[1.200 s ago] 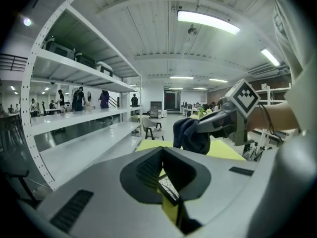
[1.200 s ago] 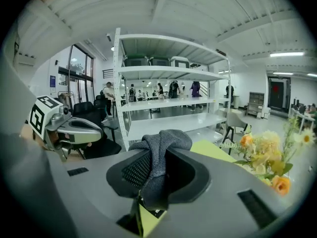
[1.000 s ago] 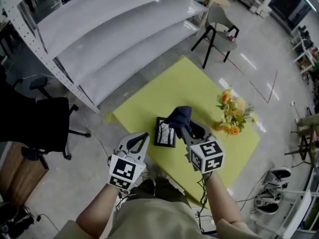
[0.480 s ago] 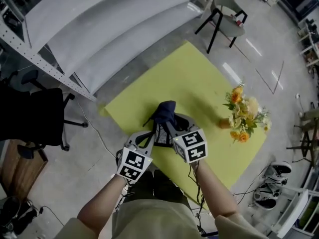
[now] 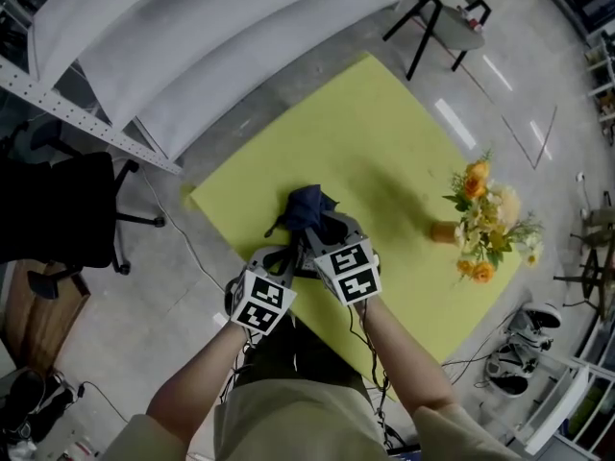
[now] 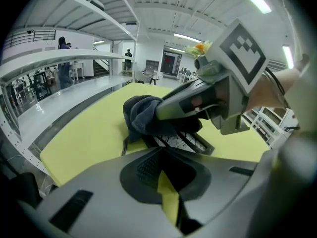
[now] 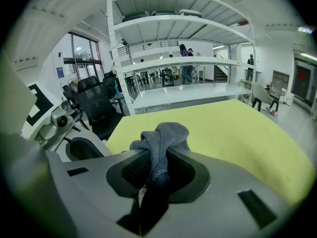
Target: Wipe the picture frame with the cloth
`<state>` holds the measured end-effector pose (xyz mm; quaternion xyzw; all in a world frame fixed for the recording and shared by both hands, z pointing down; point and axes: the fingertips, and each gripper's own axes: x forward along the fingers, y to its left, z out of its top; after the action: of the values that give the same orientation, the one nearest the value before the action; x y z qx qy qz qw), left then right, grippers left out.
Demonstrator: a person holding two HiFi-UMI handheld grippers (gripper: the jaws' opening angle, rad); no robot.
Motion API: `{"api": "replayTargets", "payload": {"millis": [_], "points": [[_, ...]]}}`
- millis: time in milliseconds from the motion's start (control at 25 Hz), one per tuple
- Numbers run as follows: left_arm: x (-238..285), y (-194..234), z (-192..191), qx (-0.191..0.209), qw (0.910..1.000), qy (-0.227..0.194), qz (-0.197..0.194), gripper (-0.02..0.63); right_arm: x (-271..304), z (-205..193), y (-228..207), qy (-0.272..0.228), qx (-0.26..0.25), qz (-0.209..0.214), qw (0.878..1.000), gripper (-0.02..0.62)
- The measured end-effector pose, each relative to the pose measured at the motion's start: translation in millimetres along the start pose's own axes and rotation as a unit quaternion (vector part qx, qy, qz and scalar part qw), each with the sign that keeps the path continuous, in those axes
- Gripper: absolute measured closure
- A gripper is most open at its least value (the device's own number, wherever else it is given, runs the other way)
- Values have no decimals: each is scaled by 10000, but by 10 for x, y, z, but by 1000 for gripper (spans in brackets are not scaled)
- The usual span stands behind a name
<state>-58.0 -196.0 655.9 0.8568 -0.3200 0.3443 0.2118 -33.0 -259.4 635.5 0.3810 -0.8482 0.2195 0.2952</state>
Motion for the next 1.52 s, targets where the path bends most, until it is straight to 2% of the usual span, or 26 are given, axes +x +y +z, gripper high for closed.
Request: {"api": "replayTargets", "payload": {"millis": [240,400,520,640,760,840,1000,1160,1360,1520], "points": [[60,5,-49,-80,10000,30,-39,597,19,-208,-75,346,-396,-192,9984,503],[51,8,-39,-232,9997,5,5,598,-84,-352,-187,586,-445,-344,9967,505],[58,-3,-48,-177,9998,77,-1,598,-194,-395,-260,653,-441,-435,9959,506],[63,-3,-50,-171,9998,108,-9,598,-341,-462,-427,837,-458,-783,9924,506],[63,-5,-33,-72,10000,6,63,597,-536,-634,-675,1097,-283,-1210,9862,506],[60,-3,-45,-103,9998,-44,142,597,-677,-644,-744,970,-13,-1271,9871,506],[48,-10,-71,-376,9991,-77,199,598,-856,-404,-593,452,92,-1032,9936,506],[-41,-98,-72,-318,9994,-103,86,598,-796,-131,-197,153,-110,-481,9987,505],[-115,-178,-125,-421,9991,-78,36,598,-480,-87,217,134,-119,75,9998,505],[-83,-245,-246,-371,9993,103,10,598,-206,-294,369,426,-139,252,9987,505]]}}
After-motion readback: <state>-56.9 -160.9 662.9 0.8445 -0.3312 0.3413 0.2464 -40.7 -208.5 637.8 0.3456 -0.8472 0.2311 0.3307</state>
